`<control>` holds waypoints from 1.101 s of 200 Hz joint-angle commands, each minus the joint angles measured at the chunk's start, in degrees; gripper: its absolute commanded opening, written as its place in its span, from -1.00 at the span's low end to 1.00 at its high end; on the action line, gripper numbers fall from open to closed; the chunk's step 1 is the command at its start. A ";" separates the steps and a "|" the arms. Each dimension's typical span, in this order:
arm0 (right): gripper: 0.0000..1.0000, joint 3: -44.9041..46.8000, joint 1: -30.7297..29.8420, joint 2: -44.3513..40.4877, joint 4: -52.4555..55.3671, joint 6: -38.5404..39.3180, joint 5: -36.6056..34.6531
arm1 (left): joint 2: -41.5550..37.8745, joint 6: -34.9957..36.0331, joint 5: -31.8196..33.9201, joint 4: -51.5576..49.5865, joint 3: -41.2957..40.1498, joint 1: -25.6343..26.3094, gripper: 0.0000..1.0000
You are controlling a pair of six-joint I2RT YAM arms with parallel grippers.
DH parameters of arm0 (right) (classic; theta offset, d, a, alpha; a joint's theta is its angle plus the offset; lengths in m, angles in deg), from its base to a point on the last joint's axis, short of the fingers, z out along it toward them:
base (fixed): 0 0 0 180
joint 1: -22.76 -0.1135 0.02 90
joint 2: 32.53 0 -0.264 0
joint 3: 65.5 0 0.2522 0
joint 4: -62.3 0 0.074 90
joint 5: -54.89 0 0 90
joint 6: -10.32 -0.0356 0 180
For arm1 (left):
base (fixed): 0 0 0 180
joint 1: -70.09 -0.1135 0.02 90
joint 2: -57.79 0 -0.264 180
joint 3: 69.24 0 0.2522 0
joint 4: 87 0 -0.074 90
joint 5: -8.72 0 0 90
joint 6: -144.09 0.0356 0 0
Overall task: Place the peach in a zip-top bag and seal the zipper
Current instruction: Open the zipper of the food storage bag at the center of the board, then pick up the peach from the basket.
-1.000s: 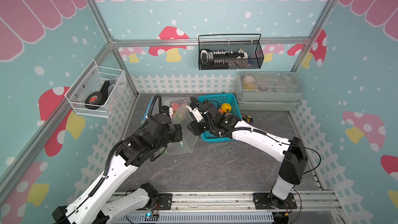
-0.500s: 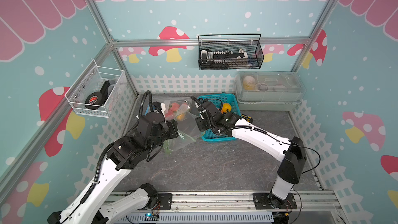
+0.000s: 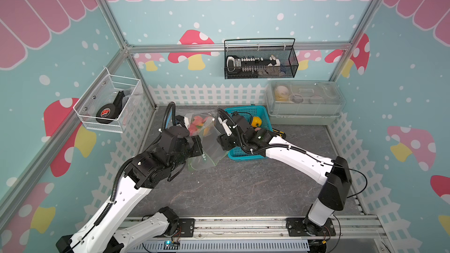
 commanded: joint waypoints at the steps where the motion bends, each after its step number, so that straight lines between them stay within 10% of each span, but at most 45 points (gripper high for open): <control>1: 0.44 3.02 0.66 -4.98 -6.42 1.27 6.45 | 0.92 0.12 -1.06 -1.07 -0.52 -0.40 -1.00; 94: 0.52 14.70 9.23 -16.55 -14.21 -0.58 7.66 | 3.42 0.99 -3.37 -1.04 1.23 -0.36 -1.00; 220: 0.45 4.05 23.49 5.52 1.35 8.50 -2.34 | 3.65 1.50 -2.08 -1.04 2.41 -0.39 -1.00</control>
